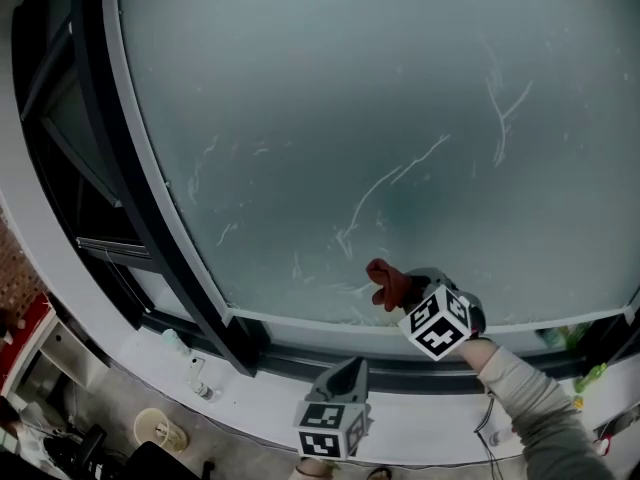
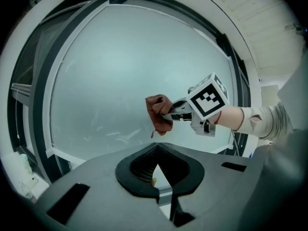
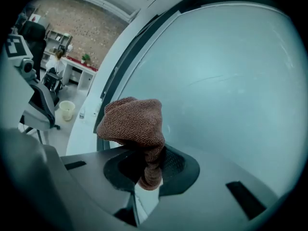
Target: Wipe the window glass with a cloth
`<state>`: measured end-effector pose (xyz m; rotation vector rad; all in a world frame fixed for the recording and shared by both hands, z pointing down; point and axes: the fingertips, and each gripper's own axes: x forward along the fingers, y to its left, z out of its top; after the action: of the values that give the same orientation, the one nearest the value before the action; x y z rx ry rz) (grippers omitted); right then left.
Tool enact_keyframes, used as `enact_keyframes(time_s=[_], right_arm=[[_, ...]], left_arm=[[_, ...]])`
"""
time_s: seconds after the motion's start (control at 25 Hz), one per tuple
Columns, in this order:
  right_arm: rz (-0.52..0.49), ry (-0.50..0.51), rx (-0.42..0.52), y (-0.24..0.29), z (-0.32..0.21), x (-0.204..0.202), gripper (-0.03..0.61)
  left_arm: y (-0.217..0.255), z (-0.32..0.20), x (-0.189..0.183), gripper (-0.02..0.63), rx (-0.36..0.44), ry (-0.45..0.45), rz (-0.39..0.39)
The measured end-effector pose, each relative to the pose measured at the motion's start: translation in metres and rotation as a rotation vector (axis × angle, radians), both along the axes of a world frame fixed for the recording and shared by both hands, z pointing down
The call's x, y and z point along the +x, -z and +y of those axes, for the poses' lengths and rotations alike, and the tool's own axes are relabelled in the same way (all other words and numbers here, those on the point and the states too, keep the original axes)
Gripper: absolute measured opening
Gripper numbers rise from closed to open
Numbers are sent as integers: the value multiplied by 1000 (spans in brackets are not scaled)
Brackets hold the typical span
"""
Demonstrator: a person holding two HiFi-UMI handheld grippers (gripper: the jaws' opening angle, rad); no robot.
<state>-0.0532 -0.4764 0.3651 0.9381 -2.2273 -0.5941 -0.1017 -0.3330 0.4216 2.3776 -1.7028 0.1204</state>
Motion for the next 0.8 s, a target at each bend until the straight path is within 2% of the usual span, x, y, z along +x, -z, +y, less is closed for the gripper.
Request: enact_keyframes(time_s=[0.24, 0.48, 0.8], right_arm=[[96, -36, 8, -10, -45, -16, 48], [168, -58, 17, -16, -69, -21, 48], [211, -58, 49, 27, -82, -16, 48]], left_arm=[[-4, -17, -14, 5, -2, 0, 15], [-6, -28, -23, 5, 5, -7, 26], [-13, -39, -17, 5, -10, -40, 29]])
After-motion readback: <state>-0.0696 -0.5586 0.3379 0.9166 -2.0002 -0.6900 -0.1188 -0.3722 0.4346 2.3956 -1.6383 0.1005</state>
